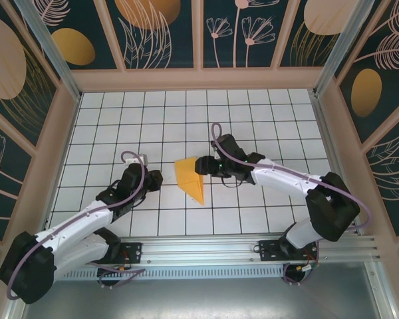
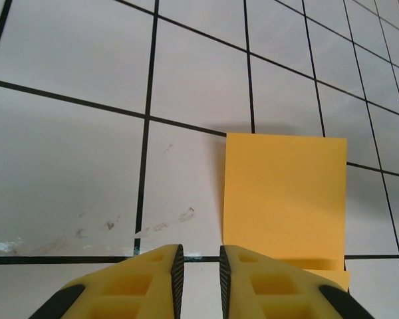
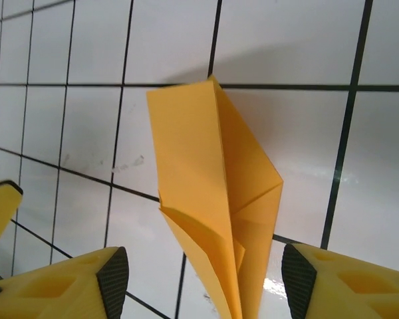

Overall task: Fold a paper plane with a square sheet of paper (pick it up from the middle)
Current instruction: Turn over the paper at the center of the table, then fold the wing for the fifth time at the center of the table.

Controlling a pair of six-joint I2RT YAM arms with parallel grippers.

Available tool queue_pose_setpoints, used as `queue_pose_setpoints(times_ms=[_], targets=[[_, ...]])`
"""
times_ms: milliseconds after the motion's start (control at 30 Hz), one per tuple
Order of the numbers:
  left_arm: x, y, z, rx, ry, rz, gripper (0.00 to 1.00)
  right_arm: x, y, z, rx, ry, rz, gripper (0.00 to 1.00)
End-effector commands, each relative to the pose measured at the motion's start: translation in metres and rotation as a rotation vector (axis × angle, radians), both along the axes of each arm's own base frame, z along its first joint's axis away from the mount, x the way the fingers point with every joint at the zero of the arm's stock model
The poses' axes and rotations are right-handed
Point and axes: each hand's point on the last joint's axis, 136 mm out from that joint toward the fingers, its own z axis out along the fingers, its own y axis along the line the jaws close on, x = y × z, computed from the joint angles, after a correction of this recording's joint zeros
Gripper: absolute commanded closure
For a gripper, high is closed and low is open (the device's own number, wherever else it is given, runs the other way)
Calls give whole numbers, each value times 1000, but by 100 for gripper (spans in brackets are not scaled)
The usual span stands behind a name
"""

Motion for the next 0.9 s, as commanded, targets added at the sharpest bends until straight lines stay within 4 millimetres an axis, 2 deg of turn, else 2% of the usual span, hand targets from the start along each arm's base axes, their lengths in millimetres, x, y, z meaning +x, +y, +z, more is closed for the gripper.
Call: queue_pose_setpoints(times_ms=[0,100,267,567,867], targets=[[7,-16,11,-65,-17,-29,76,-9,24,15,93,-46,140,44],[10,-17,8,-55,-4,-25,75,-18,33,8,102,12,183,66],[12,-24,1,-52,29,-44,75,-26,41,-7,130,64,219,83],[10,-36,-11,-70,79,-92,74,-26,47,-36,133,142,251,89],[9,-44,-19,-73,115,-127,74,-19,32,-64,108,186,205,91]])
